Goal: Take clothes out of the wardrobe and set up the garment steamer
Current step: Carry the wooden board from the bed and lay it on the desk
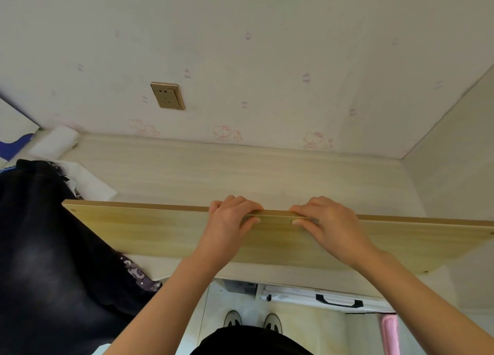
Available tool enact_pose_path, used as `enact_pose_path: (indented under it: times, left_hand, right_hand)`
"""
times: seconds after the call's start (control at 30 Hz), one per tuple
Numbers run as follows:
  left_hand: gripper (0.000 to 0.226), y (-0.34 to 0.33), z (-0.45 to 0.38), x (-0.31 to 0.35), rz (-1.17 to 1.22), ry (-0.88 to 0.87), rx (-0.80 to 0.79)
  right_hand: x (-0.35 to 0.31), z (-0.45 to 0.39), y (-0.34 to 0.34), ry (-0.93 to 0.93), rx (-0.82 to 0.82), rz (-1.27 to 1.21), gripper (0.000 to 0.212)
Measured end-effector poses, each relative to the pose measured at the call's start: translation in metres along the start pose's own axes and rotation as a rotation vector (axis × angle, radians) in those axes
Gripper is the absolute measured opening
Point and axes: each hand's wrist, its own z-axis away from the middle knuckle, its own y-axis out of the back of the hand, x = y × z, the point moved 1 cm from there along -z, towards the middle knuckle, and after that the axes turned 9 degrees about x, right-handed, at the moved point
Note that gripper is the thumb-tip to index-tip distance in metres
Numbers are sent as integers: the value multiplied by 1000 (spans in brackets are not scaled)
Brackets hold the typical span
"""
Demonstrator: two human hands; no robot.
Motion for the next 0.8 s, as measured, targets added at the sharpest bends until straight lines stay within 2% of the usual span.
enact_pose_path:
  times: [0.37,0.5,0.63,0.8]
  left_hand:
    - [18,-1,-11,-25,-77,-65,40]
    - [27,-6,-19,-38,-186,-119,77]
    - [46,-3,-23,-69,-303,-116,129]
    - [67,-2,-15,-113,-430,-34,48]
  right_hand:
    - [-5,-25,-14,-70,-46,-1,28]
    - [-1,-41,-16,-104,-74,23,30]
    - [5,-59,-26,-134,-99,50,31]
    - [14,-80,-45,-182,-166,106,38]
